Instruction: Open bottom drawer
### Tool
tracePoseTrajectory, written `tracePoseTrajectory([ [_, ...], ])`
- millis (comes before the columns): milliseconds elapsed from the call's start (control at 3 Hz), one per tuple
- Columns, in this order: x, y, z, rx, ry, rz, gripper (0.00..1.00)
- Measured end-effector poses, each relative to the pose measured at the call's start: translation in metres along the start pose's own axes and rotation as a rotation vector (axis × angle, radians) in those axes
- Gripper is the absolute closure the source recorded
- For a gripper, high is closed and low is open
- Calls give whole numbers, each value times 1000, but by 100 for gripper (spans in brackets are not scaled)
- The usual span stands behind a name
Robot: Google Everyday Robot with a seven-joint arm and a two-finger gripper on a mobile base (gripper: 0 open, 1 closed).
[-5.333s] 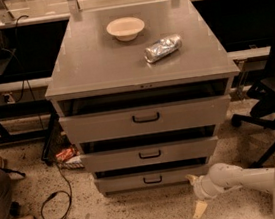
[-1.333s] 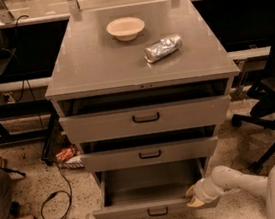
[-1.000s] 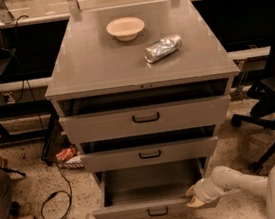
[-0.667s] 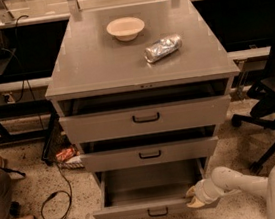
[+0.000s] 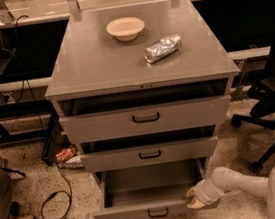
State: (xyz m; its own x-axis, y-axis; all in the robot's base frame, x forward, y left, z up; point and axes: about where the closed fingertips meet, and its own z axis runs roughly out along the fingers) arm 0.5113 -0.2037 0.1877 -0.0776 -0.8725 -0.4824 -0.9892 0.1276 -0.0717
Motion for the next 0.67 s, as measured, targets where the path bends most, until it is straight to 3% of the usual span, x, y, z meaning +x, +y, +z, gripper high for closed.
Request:
tracePoseTrajectory([
  [333, 0, 0, 0, 0, 0, 0, 100],
  [667, 2, 20, 0, 3, 4, 32, 100],
])
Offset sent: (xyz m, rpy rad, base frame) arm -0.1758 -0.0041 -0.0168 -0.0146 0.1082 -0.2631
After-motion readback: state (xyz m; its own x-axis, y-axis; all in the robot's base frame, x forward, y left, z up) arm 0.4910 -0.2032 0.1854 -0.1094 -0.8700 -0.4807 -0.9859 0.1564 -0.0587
